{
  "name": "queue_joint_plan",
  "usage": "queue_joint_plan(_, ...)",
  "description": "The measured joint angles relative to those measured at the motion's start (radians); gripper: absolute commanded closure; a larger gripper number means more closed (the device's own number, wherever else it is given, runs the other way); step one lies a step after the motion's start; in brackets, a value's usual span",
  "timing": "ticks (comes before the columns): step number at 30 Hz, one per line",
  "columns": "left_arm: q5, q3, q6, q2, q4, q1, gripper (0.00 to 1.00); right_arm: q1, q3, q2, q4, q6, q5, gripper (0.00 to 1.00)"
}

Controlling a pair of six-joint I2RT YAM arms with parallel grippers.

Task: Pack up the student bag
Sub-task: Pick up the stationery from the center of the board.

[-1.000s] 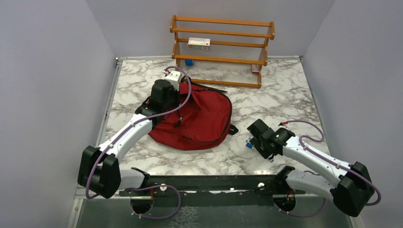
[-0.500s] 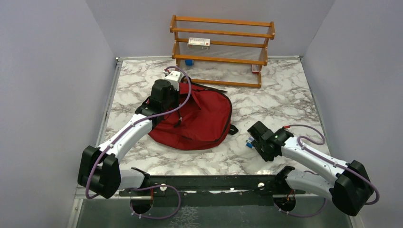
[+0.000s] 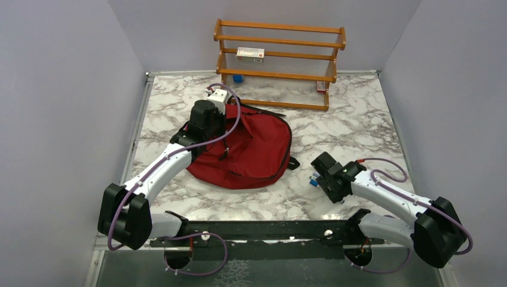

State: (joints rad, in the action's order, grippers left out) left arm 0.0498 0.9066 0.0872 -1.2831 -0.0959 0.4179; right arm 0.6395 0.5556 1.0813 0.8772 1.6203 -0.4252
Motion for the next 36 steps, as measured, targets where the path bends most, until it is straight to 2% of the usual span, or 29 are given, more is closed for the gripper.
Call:
queue_joint_plan(22,0.000,0.000,-0.002,0.000,-0.002,0.000,1.00,-0.013,-0.053,0.013,-0.140,-0.022,0.003,0.55)
queue_joint_plan(36,0.001,0.000,-0.003,0.000,-0.003,0.000,1.00,-0.013,-0.041,0.061,-0.193,-0.077,0.000,0.56)
